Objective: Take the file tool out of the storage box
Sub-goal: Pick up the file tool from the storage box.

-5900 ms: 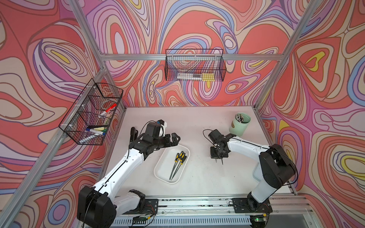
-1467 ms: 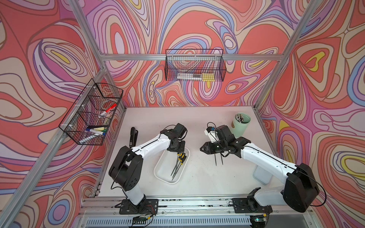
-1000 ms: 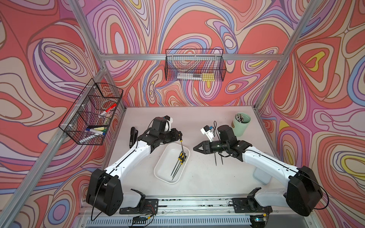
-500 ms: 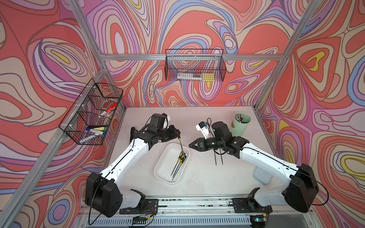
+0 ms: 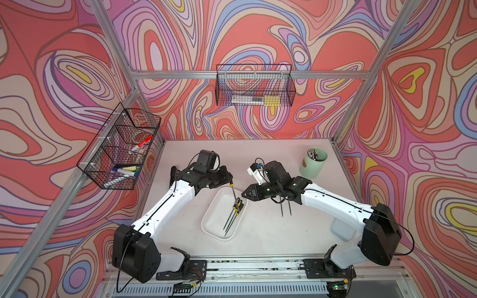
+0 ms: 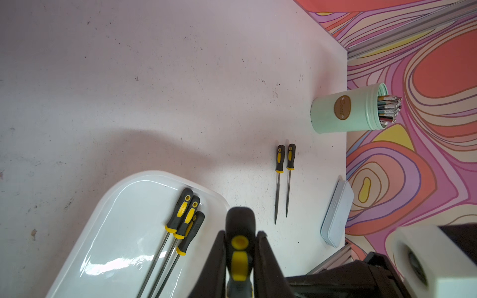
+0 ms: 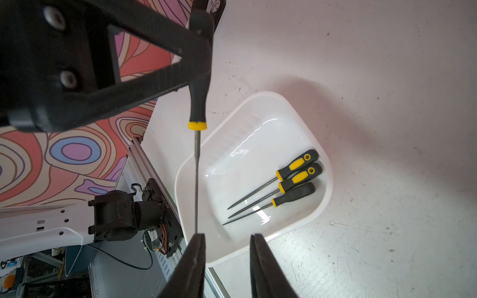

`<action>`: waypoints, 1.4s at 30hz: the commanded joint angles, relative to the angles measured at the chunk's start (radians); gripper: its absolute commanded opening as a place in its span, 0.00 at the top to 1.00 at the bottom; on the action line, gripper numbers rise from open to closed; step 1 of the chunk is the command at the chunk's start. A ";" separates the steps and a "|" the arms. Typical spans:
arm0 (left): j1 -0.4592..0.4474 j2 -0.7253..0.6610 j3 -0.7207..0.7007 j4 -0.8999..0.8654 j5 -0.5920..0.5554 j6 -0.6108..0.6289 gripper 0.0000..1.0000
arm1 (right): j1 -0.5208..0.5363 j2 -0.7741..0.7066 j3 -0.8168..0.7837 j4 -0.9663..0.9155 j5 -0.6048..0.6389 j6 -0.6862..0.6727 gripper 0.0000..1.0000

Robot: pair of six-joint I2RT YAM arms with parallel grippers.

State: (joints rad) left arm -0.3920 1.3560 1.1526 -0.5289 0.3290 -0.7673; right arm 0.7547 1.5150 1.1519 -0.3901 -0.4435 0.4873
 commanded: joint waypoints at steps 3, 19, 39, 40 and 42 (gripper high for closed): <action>0.004 0.010 0.030 -0.014 -0.018 0.005 0.90 | 0.034 0.040 0.034 0.012 -0.004 -0.011 0.69; 0.004 0.019 0.030 -0.007 -0.024 0.008 0.90 | 0.084 0.100 0.043 0.054 -0.040 0.008 0.73; 0.004 0.034 0.018 0.004 -0.022 0.013 0.91 | 0.089 0.095 0.034 0.091 -0.078 0.022 0.74; 0.004 0.032 0.018 0.004 -0.021 0.013 0.91 | 0.088 0.097 0.032 0.090 -0.075 0.020 0.75; 0.004 0.029 0.019 0.003 -0.022 0.013 0.91 | 0.088 0.102 0.032 0.084 -0.068 0.018 0.75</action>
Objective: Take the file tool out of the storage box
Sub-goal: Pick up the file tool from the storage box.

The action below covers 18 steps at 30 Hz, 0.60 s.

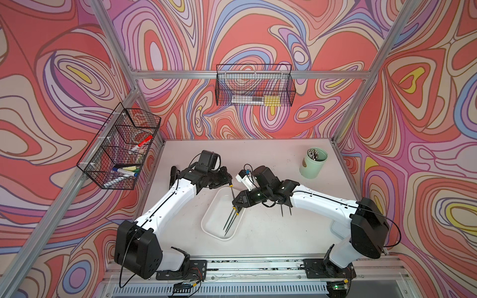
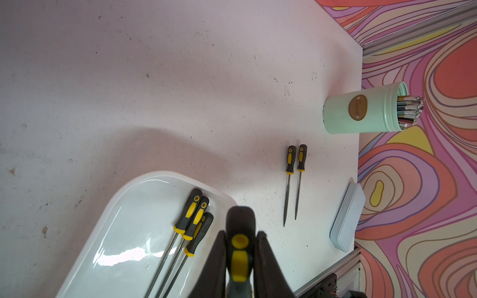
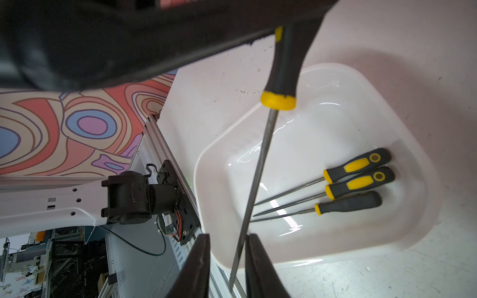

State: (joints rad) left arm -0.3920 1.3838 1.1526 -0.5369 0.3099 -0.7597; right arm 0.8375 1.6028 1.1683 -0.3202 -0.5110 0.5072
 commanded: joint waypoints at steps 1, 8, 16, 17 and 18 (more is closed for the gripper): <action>0.004 -0.001 0.019 0.009 -0.004 0.006 0.91 | 0.005 0.018 0.016 0.010 0.006 -0.002 0.75; 0.004 -0.006 0.021 0.008 -0.005 0.007 0.92 | 0.006 0.029 0.014 0.010 0.010 -0.004 0.77; 0.004 -0.003 0.010 0.027 0.011 0.000 0.92 | 0.005 0.038 0.017 0.012 0.005 -0.007 0.85; 0.004 -0.004 0.010 0.028 0.011 0.000 0.92 | 0.005 0.038 0.019 0.012 0.002 -0.007 0.87; 0.004 -0.004 0.010 0.031 0.012 -0.002 0.92 | 0.006 0.039 0.020 0.013 0.000 -0.006 0.89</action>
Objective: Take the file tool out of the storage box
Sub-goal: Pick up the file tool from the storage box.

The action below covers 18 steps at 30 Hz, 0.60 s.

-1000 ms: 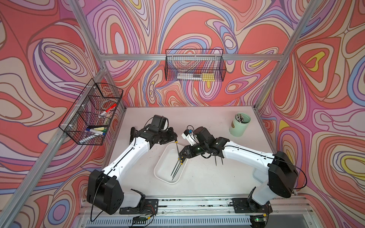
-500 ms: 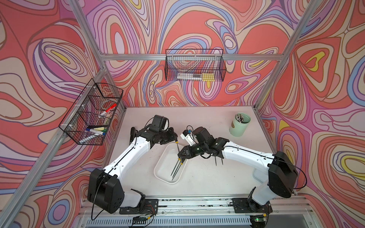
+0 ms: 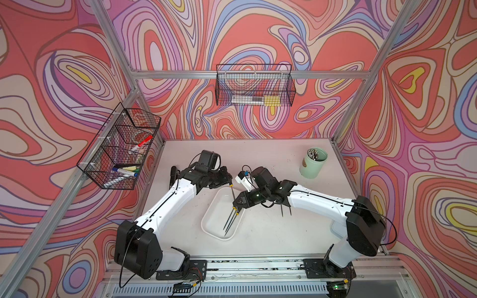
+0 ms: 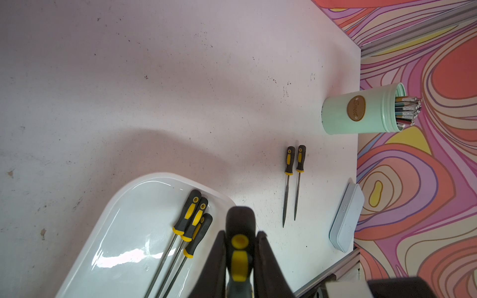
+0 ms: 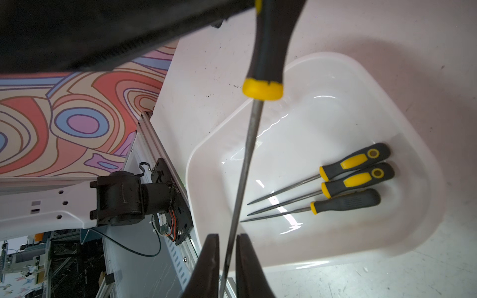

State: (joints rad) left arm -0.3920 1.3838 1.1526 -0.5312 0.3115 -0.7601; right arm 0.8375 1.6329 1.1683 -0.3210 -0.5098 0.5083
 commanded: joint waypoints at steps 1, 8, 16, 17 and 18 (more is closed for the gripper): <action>0.004 -0.005 0.007 0.030 0.014 -0.004 0.92 | 0.005 0.010 0.021 0.016 -0.002 -0.007 0.90; 0.004 -0.011 0.005 0.058 0.033 -0.015 0.86 | 0.005 0.017 0.028 0.015 0.010 -0.005 1.00; 0.005 -0.032 0.002 0.065 0.030 0.020 0.16 | 0.006 -0.004 0.035 -0.075 0.170 -0.019 1.00; 0.005 -0.037 0.007 0.051 0.018 0.034 0.07 | 0.005 -0.011 0.031 -0.086 0.190 -0.018 1.00; 0.006 -0.041 0.011 0.036 0.003 0.048 0.01 | 0.006 -0.017 0.032 -0.107 0.218 -0.019 1.00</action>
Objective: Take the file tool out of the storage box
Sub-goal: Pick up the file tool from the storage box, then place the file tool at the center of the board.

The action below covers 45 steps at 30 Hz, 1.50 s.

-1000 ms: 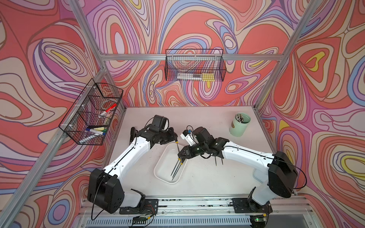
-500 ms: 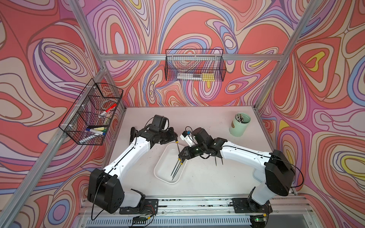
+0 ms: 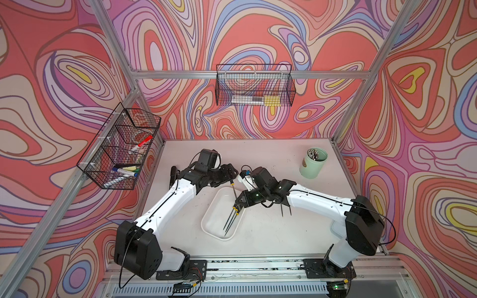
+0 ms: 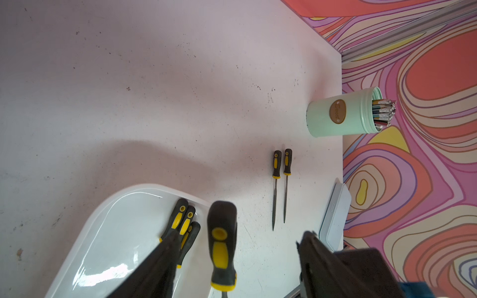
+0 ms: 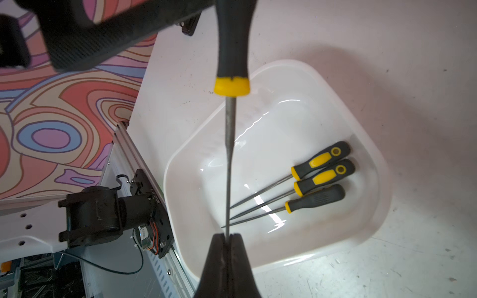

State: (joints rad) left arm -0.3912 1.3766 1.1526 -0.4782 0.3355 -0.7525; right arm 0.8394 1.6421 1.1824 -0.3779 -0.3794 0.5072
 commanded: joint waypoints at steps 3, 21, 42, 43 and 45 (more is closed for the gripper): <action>0.006 -0.045 0.023 -0.065 -0.066 0.079 0.01 | 0.004 -0.034 0.026 -0.124 0.182 -0.019 1.00; 0.005 -0.027 -0.037 -0.141 -0.075 0.186 0.07 | -0.037 0.036 0.054 -0.496 0.596 0.085 1.00; 0.003 -0.012 -0.059 -0.138 -0.042 0.176 0.08 | -0.150 0.117 -0.065 -0.385 0.535 0.135 1.00; 0.003 -0.010 -0.058 -0.139 -0.041 0.175 0.08 | -0.152 0.120 -0.068 -0.382 0.532 0.134 1.00; 0.004 -0.007 -0.061 -0.142 -0.043 0.176 0.08 | -0.155 0.124 -0.073 -0.377 0.531 0.134 1.00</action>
State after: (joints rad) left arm -0.3912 1.3563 1.1038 -0.6029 0.2855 -0.5793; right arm 0.6907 1.7504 1.1252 -0.7841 0.1570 0.6292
